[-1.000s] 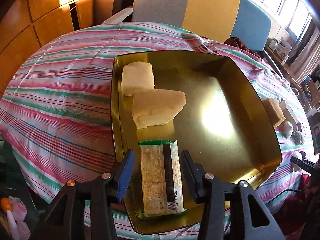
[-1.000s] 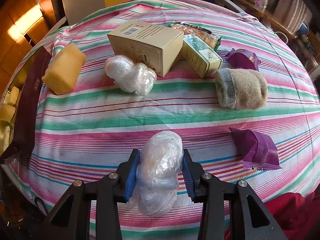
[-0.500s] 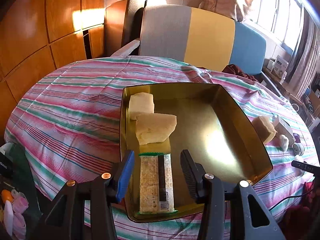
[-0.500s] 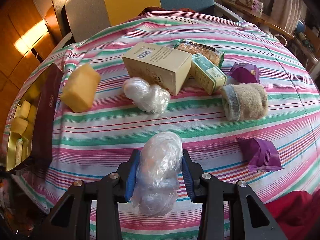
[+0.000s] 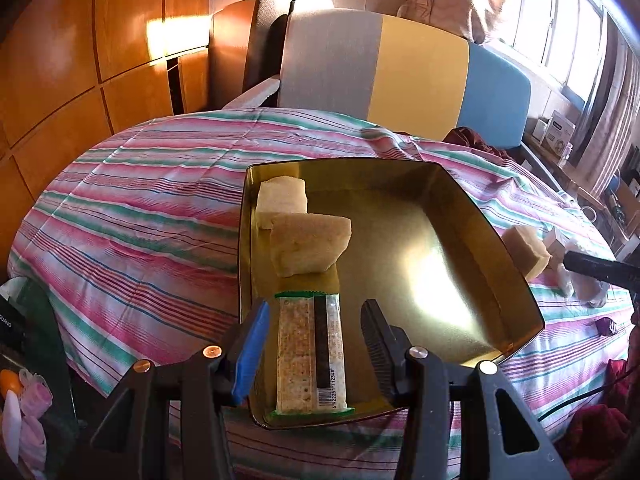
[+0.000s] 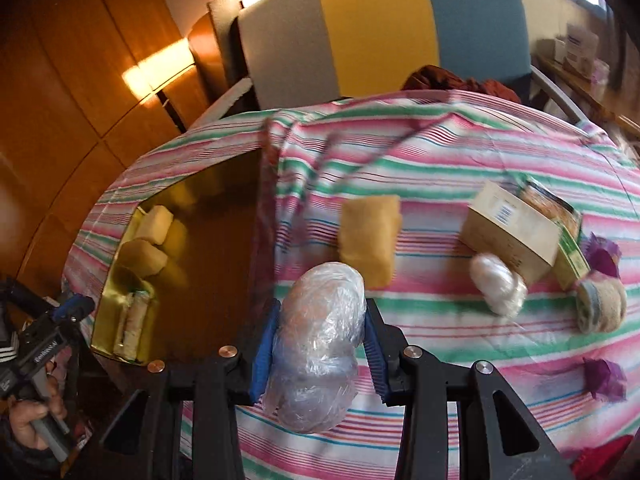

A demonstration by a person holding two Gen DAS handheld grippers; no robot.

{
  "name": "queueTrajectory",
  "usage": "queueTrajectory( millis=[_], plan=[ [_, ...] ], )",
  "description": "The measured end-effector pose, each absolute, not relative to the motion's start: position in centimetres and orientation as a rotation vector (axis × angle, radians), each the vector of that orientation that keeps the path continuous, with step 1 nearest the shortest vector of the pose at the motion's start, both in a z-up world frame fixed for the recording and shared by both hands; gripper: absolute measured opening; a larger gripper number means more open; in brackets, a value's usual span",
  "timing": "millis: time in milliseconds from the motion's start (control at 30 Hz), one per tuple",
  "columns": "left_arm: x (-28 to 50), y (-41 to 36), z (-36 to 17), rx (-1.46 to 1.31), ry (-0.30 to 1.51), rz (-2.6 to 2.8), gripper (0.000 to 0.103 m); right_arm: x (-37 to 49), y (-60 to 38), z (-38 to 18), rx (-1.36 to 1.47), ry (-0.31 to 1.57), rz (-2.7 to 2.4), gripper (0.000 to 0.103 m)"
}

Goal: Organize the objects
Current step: 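Carry the plastic-wrapped bundle into the tray and open the right tool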

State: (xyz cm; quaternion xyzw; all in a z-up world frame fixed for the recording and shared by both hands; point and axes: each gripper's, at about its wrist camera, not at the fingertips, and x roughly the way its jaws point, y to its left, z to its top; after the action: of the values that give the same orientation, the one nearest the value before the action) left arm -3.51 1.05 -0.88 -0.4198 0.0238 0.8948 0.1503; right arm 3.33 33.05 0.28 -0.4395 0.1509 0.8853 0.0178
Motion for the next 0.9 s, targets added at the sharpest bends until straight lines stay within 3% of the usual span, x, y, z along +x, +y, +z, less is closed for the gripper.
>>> queueTrajectory(
  millis=[233, 667, 900],
  plan=[
    [-3.9, -0.4, -1.6, -1.236, 0.032, 2.576, 0.048, -3.6, 25.2, 0.6, -1.475, 0.369, 2.894, 0.042],
    [-5.0, -4.9, -3.1, -1.327, -0.083, 2.624, 0.048, -14.5, 15.4, -6.4, -1.795, 0.407, 2.794, 0.044],
    [-5.4, -5.8, -3.4, -1.345, -0.117, 2.637, 0.048, -15.0, 11.2, -7.6, -1.94, 0.493, 2.887, 0.06]
  ],
)
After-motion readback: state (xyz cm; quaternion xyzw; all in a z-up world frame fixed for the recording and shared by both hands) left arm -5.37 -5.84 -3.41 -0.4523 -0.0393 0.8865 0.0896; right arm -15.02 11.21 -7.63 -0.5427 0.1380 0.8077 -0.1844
